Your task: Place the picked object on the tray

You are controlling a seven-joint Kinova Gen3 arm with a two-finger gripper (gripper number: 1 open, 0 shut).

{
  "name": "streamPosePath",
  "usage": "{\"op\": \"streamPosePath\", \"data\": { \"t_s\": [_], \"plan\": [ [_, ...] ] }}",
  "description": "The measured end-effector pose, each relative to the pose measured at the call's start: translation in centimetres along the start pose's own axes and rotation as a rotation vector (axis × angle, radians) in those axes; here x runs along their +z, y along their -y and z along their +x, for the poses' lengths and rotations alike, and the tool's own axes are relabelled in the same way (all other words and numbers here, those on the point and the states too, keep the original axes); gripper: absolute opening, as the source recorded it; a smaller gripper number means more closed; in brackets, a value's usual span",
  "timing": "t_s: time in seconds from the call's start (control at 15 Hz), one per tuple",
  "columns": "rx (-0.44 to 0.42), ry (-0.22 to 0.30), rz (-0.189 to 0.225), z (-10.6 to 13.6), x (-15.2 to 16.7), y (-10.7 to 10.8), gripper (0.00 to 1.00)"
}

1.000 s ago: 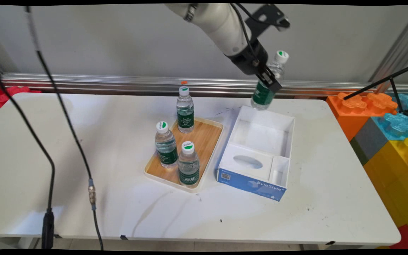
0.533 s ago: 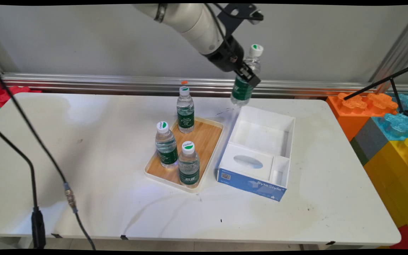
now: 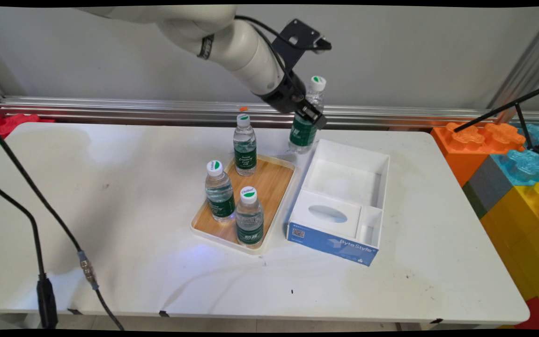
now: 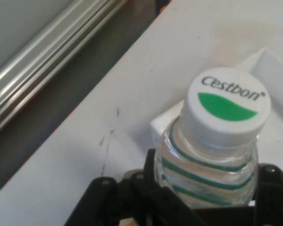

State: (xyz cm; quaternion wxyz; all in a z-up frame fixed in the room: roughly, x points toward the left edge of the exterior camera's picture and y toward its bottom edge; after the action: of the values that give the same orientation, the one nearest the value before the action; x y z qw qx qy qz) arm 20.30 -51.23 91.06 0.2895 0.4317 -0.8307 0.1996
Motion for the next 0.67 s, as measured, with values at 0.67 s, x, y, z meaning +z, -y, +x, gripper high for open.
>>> {"op": "streamPosePath", "data": {
  "t_s": [0.67],
  "plan": [
    [-0.092,0.082,0.078,-2.6,2.9,-1.2,0.00]
  ]
}}
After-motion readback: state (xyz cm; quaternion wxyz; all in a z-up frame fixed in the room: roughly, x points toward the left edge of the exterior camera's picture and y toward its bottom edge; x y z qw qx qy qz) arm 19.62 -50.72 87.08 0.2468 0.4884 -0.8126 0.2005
